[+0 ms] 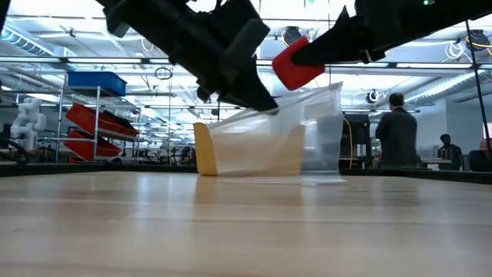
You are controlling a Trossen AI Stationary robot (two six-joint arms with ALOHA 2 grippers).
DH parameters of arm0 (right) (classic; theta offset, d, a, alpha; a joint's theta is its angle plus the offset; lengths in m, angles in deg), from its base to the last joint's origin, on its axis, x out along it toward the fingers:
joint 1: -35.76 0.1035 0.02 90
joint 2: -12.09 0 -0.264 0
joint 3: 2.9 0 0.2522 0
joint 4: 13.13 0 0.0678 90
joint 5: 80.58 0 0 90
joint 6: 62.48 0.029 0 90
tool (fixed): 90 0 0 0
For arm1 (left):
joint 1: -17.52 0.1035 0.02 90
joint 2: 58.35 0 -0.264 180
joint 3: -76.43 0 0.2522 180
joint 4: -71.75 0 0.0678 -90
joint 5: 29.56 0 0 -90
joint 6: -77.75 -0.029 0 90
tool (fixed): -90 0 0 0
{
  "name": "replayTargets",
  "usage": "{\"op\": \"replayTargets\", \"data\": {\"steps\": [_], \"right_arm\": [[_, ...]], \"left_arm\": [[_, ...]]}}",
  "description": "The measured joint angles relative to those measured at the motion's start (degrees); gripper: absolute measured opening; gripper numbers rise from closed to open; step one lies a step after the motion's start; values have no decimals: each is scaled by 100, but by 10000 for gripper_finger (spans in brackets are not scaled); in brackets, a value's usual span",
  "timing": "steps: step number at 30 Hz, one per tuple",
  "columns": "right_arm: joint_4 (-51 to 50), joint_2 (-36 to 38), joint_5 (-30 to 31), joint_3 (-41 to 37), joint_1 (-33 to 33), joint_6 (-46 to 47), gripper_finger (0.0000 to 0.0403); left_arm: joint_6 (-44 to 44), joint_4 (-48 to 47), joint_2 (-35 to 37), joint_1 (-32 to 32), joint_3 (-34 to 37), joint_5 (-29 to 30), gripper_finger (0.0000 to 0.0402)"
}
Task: Roll bandage
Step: Put the rolled red bandage into the transparent zip bag
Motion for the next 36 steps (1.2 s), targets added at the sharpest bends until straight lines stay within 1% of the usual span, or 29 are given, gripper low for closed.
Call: {"op": "replayTargets", "data": {"steps": [4,9,12,17,21,26,28,34,36], "right_arm": [[-133,0,218,0,165,-156,5],[-754,0,398,0,202,111,4],[-880,7,437,2,218,199,4],[-975,9,427,4,215,223,4],[-1261,11,405,15,213,503,4],[-1449,-157,391,5,246,733,4],[-1495,-257,267,-4,259,839,4],[-1329,-564,130,-9,228,943,4],[-1220,-579,131,-11,220,844,4]], "left_arm": [[7,-12,0,79,-135,-101,0],[13,17,0,115,-338,-377,0],[13,-25,-4,113,-423,-422,0],[118,-59,-7,115,-466,-422,0],[157,-40,-11,113,-468,-424,0],[265,38,-11,102,-480,-433,0],[282,132,-11,96,-494,-431,0],[280,218,7,105,-512,-428,0],[280,212,7,104,-512,-435,0]]}}
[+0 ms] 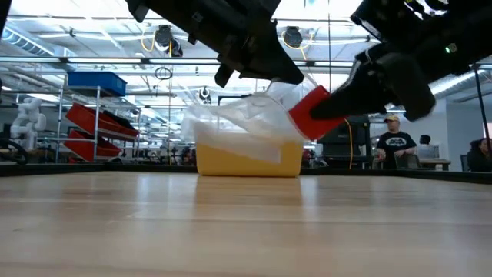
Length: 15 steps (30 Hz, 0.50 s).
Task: Roll bandage
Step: Put the rolled red bandage into the transparent zip bag
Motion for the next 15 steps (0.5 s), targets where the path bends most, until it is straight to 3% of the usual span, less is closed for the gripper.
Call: {"op": "replayTargets", "data": {"steps": [5,9,15], "right_arm": [[534,2,-165,9,-206,-327,4],[759,2,-510,7,-542,200,4],[822,7,26,11,-665,1322,4]], "left_arm": [[17,-38,1,-2,3,-244,0],[22,-55,0,-97,9,-238,0],[26,-345,0,-316,15,58,0]]}}
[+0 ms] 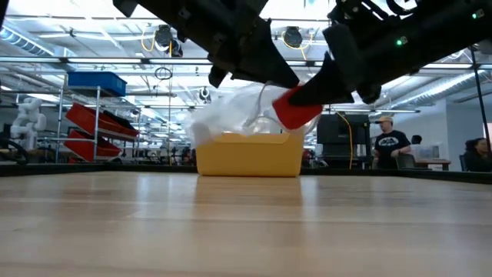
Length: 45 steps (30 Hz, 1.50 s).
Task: Roll bandage
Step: Put the rolled red bandage into the transparent zip bag
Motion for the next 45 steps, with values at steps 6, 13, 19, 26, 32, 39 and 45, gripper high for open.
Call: {"op": "replayTargets", "data": {"steps": [6,13,19,26,32,39,45], "right_arm": [[334,0,475,0,2,758,4],[437,7,180,2,9,330,39],[237,7,-31,2,11,-602,115],[219,17,134,4,246,-2655,156],[270,297,583,129,565,-3787,147],[256,689,783,170,798,-3924,139],[-136,1125,1207,168,1235,-3929,139]], "left_arm": [[0,43,0,-89,0,147,0],[-1,291,0,-91,5,-87,0],[20,321,0,-88,7,-322,0],[-6,158,319,-82,13,-492,0],[-48,-294,584,-20,14,-369,0],[-26,-274,584,106,11,-788,0],[-159,-503,762,103,7,-819,0]]}}
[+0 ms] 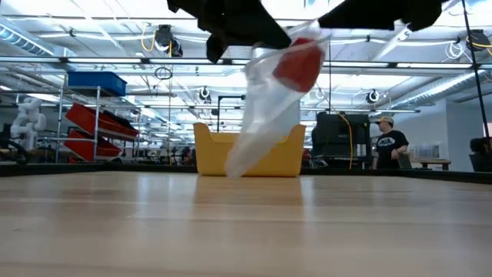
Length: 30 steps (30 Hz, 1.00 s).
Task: Roll bandage
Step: Put the rolled red bandage into the transparent zip bag
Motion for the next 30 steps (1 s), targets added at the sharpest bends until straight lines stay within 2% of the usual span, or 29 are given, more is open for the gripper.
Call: {"op": "replayTargets", "data": {"steps": [3,6,10,13,17,23,26,30], "right_arm": [[-173,265,328,0,171,14,139],[-443,494,282,2,248,138,139],[-1553,852,-254,2,225,543,139],[-2382,1104,-1078,0,88,1074,139],[-2989,1358,-2090,0,-154,1802,139],[-3455,1399,-2438,0,-283,2111,139],[-3461,1326,-2696,0,-389,2115,139],[-3332,1165,-2746,0,-629,1963,138]], "left_arm": [[0,-258,57,42,1,-3,0],[1,-403,86,79,8,-51,0],[-2,-490,97,121,9,-525,0],[2,-557,99,158,7,-882,0],[-9,-601,101,160,9,-942,0],[-20,-632,101,177,7,-944,0],[-16,-630,101,188,7,-944,0],[-16,-750,101,204,-93,-1058,0]]}}
